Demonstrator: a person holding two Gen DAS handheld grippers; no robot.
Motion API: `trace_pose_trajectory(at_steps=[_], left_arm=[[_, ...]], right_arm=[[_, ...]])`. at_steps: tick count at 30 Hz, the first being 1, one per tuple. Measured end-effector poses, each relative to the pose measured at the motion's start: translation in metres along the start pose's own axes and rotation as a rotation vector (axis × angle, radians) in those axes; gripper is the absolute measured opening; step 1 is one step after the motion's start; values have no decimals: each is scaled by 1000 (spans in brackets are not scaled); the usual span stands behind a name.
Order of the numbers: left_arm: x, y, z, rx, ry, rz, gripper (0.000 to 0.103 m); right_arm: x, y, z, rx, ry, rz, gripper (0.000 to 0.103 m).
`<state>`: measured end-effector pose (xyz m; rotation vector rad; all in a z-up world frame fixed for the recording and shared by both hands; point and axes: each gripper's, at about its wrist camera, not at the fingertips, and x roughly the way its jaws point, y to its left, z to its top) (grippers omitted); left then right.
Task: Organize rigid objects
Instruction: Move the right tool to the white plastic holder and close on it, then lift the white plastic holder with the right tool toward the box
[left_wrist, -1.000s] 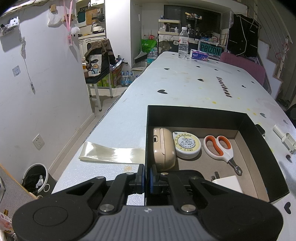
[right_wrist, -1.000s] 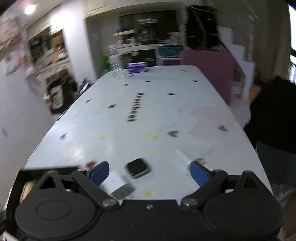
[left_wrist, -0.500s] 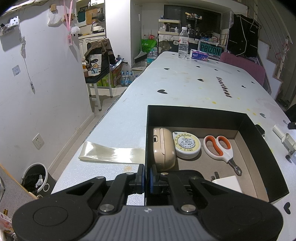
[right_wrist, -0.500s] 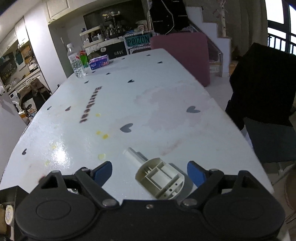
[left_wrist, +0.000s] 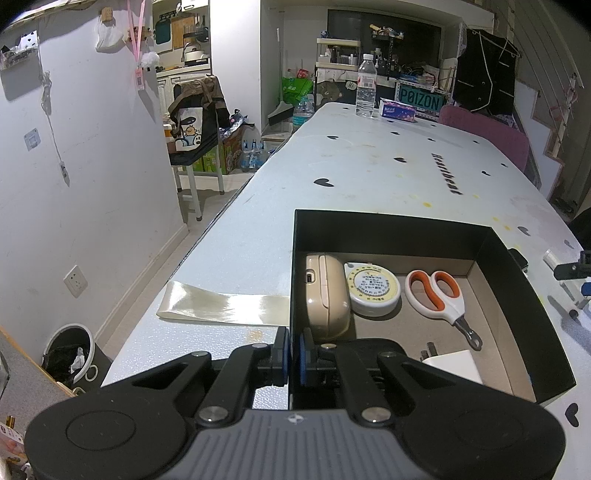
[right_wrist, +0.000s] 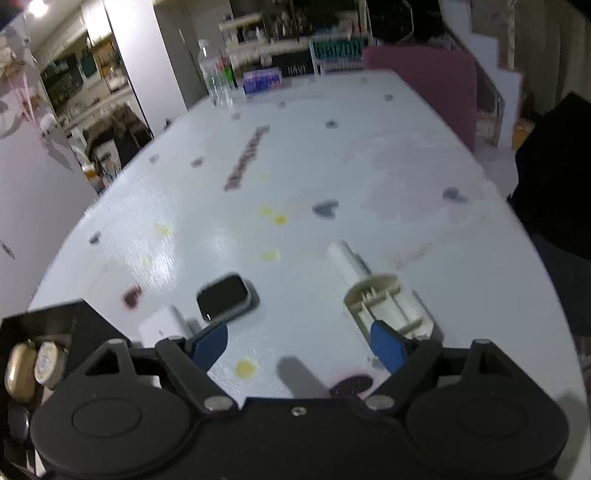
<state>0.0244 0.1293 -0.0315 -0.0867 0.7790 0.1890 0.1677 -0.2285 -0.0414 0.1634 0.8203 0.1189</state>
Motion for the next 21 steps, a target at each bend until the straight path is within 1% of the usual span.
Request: trace_pose_trajectory(at_steps=[2, 4, 5, 7, 9, 12, 14, 16, 18, 19, 20, 21], left_arm=[[0, 0, 0, 1, 0, 1, 5], [0, 0, 0, 1, 0, 1, 5], [0, 0, 0, 0, 0, 0, 6], [0, 0, 0, 1, 0, 2, 6], [0, 0, 0, 3, 0, 3, 5], [0, 0, 0, 2, 0, 2, 5], [0, 0, 0, 2, 0, 2, 5], [0, 0, 0, 1, 0, 1, 5], [0, 0, 0, 2, 0, 2, 6], [0, 0, 0, 2, 0, 2, 5], [0, 0, 0, 1, 0, 1, 5], [0, 0, 0, 0, 0, 1, 6]], right_arm=[[-6, -5, 3, 22, -59, -17, 86], [1, -16, 10, 73, -94, -64, 86], [6, -21, 12, 95, -90, -88, 86], [22, -31, 19, 148, -47, -159, 85], [33, -37, 21, 165, -24, -167, 83], [44, -33, 18, 93, 24, -154, 81], [47, -24, 11, 9, 61, -132, 81], [44, -14, 6, -66, 80, -123, 81], [42, -6, 4, -97, 113, -99, 76], [42, -2, 4, -108, 122, -101, 74], [45, 2, 6, -119, 127, -110, 70], [47, 5, 8, -126, 137, -125, 69]])
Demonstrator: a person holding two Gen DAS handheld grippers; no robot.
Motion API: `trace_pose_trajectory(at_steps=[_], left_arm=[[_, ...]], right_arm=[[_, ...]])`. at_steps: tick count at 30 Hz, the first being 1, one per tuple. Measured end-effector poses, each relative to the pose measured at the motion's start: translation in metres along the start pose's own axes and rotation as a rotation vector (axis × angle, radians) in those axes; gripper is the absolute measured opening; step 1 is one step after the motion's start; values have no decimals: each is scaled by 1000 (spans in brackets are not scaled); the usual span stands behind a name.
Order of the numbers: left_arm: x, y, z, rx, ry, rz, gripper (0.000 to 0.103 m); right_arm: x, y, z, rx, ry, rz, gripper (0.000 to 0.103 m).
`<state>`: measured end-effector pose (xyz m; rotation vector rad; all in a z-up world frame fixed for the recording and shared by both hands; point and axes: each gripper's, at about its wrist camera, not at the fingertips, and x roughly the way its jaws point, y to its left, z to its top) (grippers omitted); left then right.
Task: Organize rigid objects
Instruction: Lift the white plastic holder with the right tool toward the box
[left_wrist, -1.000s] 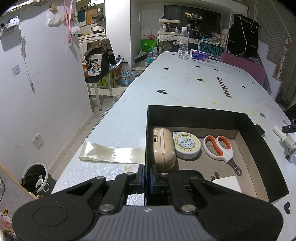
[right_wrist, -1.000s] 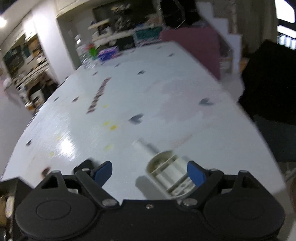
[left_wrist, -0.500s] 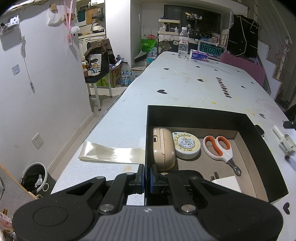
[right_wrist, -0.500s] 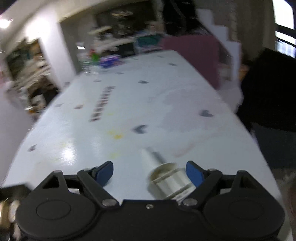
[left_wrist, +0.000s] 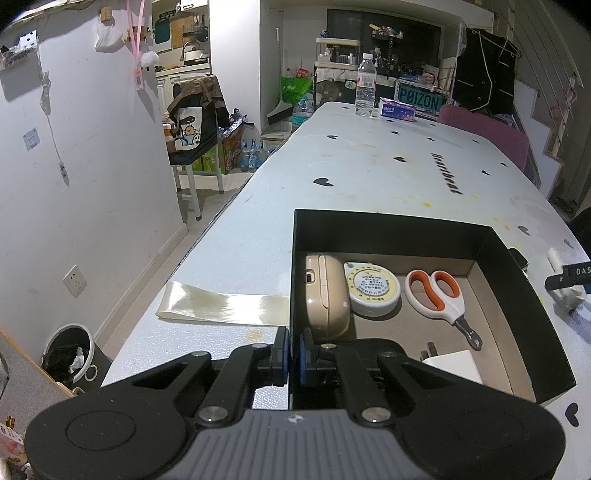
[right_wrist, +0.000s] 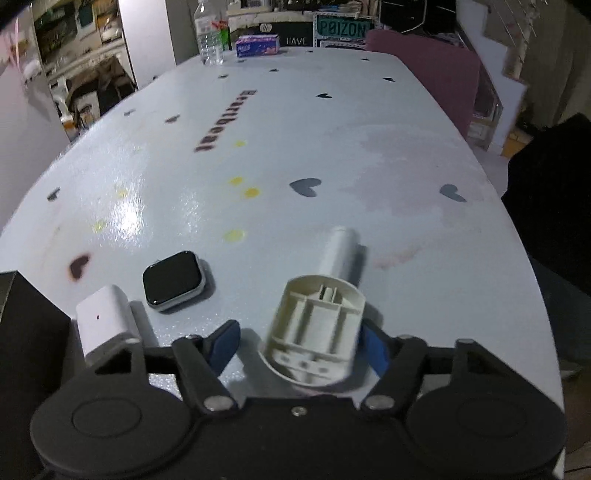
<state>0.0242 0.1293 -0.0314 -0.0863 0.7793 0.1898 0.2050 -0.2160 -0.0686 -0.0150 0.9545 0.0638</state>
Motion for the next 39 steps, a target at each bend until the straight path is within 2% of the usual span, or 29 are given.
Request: trace_pose_trajectory(at_steps=[5, 11, 14, 19, 29, 35, 39], left_arm=[[0, 0, 0, 2, -1, 1, 5], [0, 0, 0, 2, -1, 2, 5], [0, 0, 0, 2, 0, 1, 5], [0, 1, 0, 1, 0, 1, 5], [0, 0, 0, 2, 0, 1, 6], [0, 0, 0, 1, 0, 1, 5], [0, 0, 0, 2, 0, 1, 6]], right_arm=[[6, 0, 11, 68, 9, -23, 65], [-1, 3, 4, 72, 13, -52, 63], [-11, 4, 6, 90, -12, -49, 51], [-47, 5, 9, 169, -99, 40, 50], [-117, 45, 0, 119, -245, 232, 50], [-137, 81, -15, 19, -233, 306, 50], [-135, 111, -31, -71, -165, 334, 50]])
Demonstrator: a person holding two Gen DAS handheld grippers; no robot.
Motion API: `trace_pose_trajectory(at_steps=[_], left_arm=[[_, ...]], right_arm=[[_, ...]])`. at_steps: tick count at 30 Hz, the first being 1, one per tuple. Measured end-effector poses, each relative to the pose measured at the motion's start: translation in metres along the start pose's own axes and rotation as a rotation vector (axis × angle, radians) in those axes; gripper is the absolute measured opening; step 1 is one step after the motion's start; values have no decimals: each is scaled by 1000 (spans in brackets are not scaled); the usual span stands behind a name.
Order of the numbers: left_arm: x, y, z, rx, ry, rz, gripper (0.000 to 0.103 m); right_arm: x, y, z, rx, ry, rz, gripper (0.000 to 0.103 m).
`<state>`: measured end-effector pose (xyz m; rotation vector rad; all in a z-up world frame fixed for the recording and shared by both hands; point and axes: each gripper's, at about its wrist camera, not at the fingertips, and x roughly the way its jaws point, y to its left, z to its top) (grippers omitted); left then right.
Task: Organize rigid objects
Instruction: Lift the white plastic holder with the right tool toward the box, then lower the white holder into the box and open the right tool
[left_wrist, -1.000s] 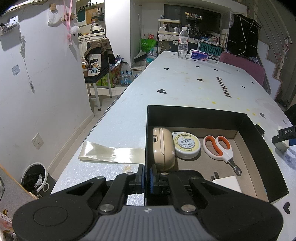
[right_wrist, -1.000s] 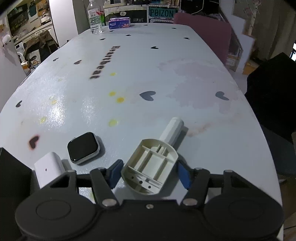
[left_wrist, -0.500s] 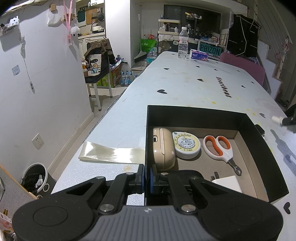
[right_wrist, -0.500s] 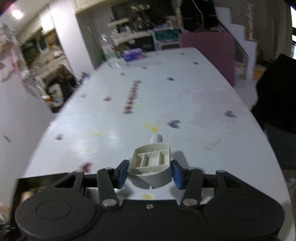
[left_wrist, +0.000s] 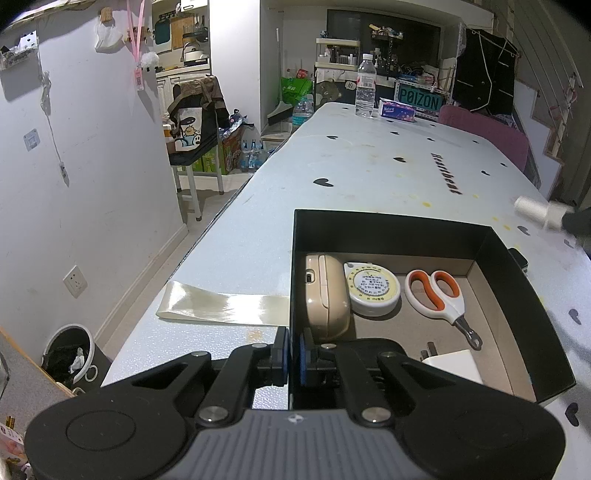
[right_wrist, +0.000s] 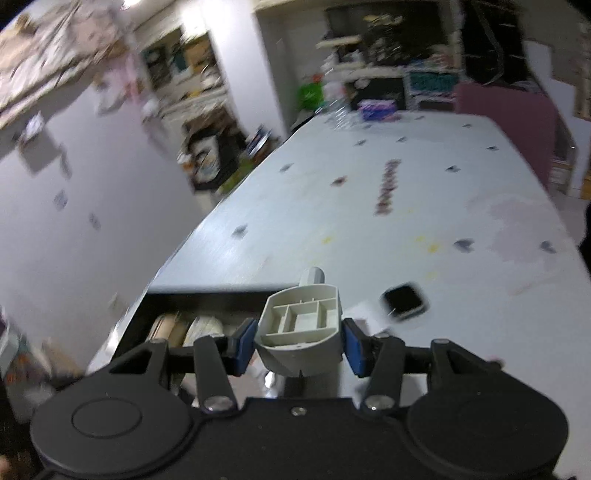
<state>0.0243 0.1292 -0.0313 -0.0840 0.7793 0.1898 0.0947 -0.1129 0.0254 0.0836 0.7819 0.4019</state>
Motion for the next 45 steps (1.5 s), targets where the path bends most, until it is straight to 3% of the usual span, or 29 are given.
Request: trace_pose_trajectory(at_steps=[9, 13, 16, 19, 22, 25, 27, 31, 37, 45], left_arm=[[0, 0, 0, 0, -1, 0, 6], [0, 0, 0, -2, 0, -2, 6], [0, 0, 0, -1, 0, -1, 6], [0, 0, 0, 0, 0, 0, 6], [0, 0, 0, -2, 0, -1, 6], [0, 0, 0, 0, 0, 0, 6], [0, 0, 0, -1, 0, 0, 6], [0, 0, 0, -1, 0, -1, 6], [0, 0, 0, -1, 0, -1, 6], [0, 0, 0, -1, 0, 0, 6]], right_arm=[[18, 60, -30, -231, 127, 65, 50], [32, 68, -35, -280, 181, 39, 50], [33, 64, -35, -276, 192, 2, 52], [24, 56, -32, -241, 187, 48, 62], [15, 53, -29, -222, 168, 58, 61], [12, 50, -26, -194, 163, 74, 51], [15, 48, -24, -166, 171, 81, 36], [24, 46, -26, -153, 195, 53, 27], [24, 46, -27, -156, 202, 47, 29], [18, 47, -26, -165, 196, 35, 44]])
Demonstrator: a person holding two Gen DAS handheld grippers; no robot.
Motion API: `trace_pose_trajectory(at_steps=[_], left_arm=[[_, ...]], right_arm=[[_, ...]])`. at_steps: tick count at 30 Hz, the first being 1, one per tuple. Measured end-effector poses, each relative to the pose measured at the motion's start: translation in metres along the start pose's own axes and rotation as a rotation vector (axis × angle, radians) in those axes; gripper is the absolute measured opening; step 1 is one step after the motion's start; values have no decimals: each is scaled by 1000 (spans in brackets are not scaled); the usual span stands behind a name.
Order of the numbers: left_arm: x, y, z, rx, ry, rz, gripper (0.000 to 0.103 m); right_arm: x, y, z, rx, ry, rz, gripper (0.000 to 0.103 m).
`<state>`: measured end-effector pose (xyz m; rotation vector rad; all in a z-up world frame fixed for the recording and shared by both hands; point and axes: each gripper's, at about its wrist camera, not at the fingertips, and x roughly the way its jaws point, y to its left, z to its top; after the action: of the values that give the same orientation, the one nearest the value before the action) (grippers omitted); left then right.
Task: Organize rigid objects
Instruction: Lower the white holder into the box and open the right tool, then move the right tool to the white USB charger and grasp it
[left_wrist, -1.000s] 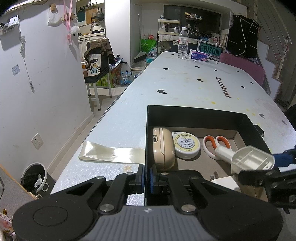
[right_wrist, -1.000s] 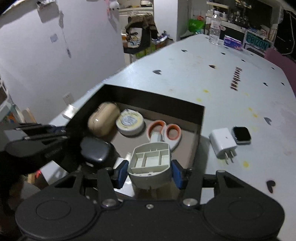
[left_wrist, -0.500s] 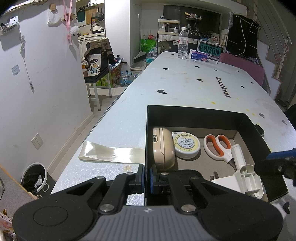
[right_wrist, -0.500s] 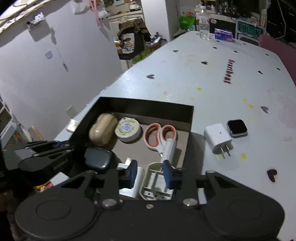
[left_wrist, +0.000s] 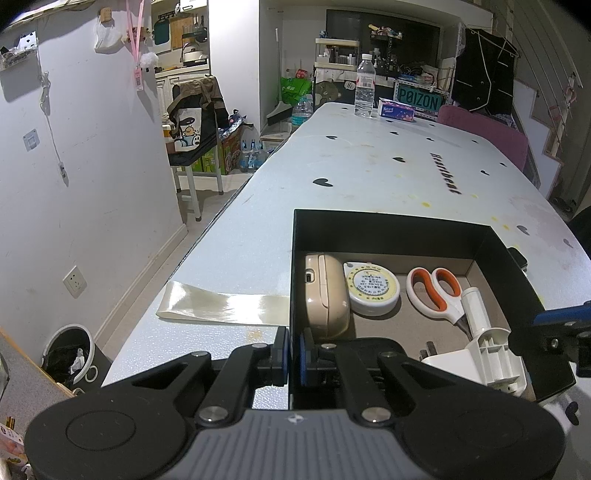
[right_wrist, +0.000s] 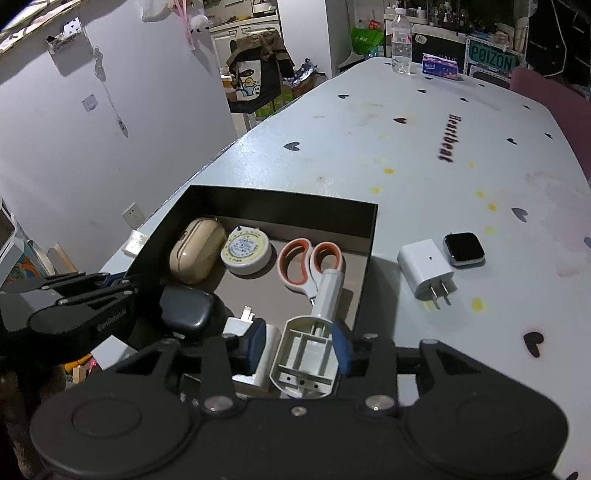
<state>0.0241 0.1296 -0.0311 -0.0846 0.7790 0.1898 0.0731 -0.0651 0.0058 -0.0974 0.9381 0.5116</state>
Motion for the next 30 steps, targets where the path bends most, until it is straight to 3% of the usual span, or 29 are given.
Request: trace_pose_trajectory(at_steps=[2, 6, 10, 15, 23, 28, 30], left_arm=[[0, 0, 0, -1, 0, -1, 6], [0, 0, 0, -1, 0, -1, 6], [0, 0, 0, 0, 0, 0, 6], [0, 0, 0, -1, 0, -1, 6], [0, 0, 0, -1, 0, -1, 6], [0, 0, 0, -1, 0, -1, 6], [0, 0, 0, -2, 1, -2, 6]], right_arm=[[-3, 0, 0, -3, -10, 7, 48], [-21, -9, 3, 13, -102, 12, 74], [-36, -31, 8, 83, -180, -13, 81], [-39, -60, 7, 169, -268, -98, 100], [-16, -95, 4, 259, -269, -229, 103], [9, -100, 1, 146, -234, -251, 102], [16, -100, 0, 72, -232, -225, 91]])
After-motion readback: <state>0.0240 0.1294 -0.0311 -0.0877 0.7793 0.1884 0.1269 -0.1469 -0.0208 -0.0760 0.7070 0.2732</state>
